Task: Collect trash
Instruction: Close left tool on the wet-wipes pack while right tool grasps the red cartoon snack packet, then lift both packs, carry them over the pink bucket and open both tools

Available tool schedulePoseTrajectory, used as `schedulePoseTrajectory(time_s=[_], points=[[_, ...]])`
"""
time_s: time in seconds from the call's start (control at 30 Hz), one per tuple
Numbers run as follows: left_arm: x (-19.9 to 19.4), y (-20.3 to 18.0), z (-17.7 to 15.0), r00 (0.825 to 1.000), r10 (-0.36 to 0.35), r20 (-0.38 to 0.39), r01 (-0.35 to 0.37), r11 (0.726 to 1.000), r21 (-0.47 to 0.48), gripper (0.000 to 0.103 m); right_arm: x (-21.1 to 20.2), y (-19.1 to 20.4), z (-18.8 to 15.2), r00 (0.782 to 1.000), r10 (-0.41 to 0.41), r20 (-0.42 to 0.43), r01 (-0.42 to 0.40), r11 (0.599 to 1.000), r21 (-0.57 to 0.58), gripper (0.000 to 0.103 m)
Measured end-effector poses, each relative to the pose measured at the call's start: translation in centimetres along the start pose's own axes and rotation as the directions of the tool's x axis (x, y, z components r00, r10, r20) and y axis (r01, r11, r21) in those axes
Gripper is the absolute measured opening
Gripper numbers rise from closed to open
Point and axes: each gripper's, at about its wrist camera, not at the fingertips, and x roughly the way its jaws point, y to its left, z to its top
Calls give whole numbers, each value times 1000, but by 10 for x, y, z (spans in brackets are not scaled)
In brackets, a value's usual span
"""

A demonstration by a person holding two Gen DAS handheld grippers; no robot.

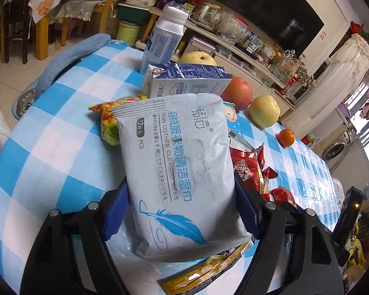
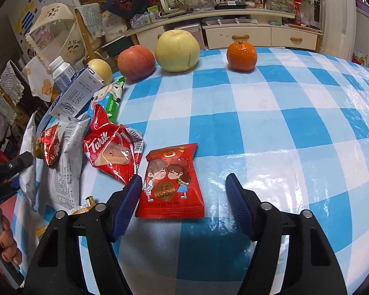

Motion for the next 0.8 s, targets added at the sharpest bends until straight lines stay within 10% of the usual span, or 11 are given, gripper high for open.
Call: schedulePoseTrajectory(time_s=[0.8], points=[[-45, 25, -5, 997, 39, 64, -41, 998, 43, 78, -12, 7, -4, 999, -16, 36, 18, 999, -43, 49]])
